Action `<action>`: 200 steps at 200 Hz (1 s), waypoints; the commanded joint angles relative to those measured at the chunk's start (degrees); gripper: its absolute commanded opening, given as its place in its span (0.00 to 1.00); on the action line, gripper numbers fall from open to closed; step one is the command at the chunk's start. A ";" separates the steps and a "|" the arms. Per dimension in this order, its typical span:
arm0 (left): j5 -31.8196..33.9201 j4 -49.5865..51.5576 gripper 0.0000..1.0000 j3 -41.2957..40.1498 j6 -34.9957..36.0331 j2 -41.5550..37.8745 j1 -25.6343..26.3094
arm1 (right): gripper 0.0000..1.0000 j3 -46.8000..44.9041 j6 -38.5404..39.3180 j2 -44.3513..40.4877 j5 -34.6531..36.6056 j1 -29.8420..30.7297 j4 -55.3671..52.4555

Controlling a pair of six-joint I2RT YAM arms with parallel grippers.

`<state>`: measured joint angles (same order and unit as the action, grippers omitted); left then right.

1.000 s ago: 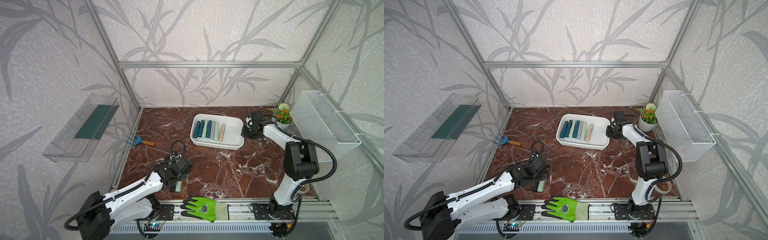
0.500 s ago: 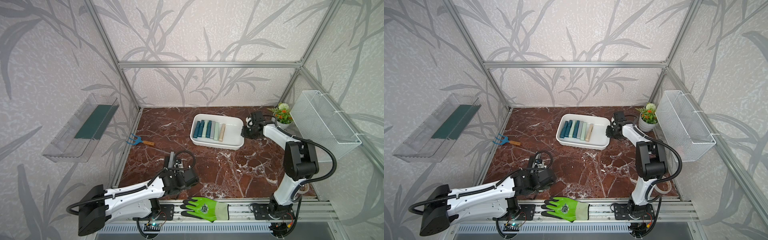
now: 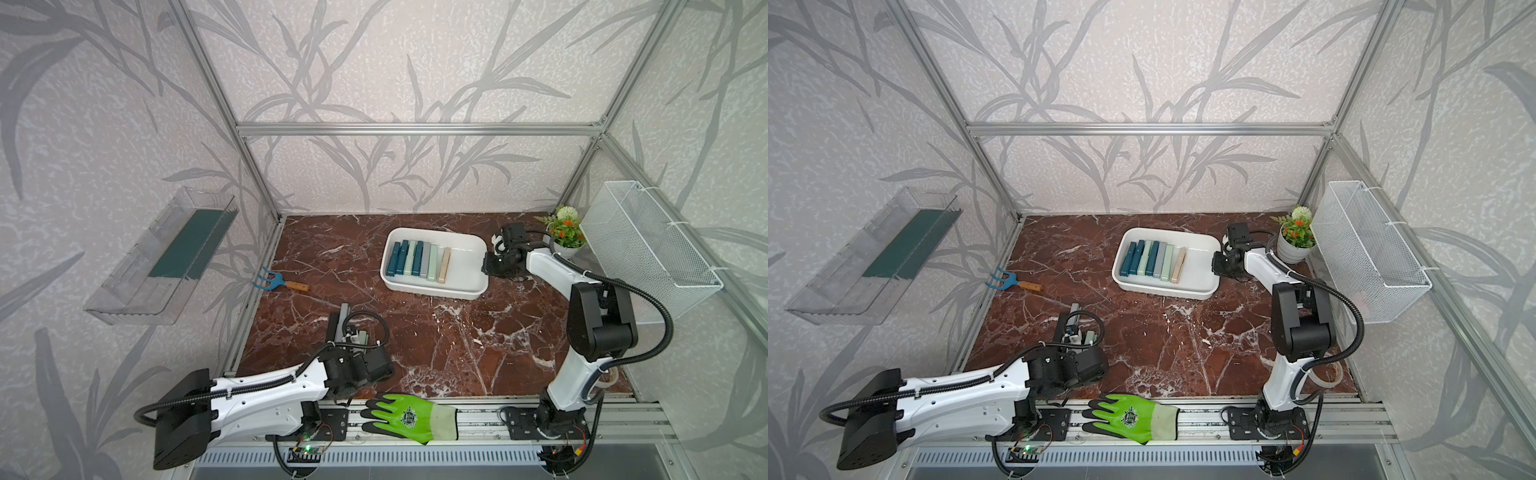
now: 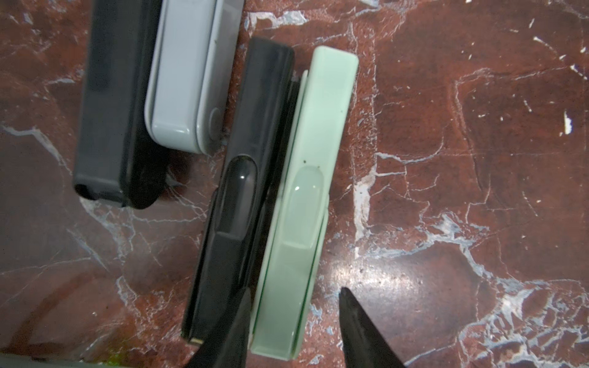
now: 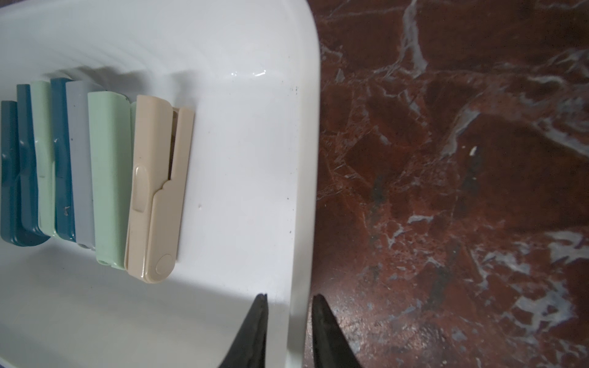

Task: Put the pruning pliers into the storage box
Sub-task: Pick up the pruning pliers from the center of the board.

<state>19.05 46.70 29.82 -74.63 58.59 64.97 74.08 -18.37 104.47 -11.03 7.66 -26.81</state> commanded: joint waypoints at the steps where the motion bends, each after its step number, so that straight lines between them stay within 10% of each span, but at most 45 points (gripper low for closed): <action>1: 1.34 1.30 0.47 -1.17 -2.10 -0.41 0.17 | 0.26 0.18 -0.15 1.52 -0.68 0.16 -0.11; 200: 5.81 -1.86 0.34 6.99 3.95 19.84 -2.95 | 0.25 -1.45 -0.18 0.30 -0.01 0.11 0.36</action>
<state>21.58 43.72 35.00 -72.42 78.02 62.78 73.34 -18.39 105.47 -11.00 7.66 -26.59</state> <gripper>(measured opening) 0.362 0.252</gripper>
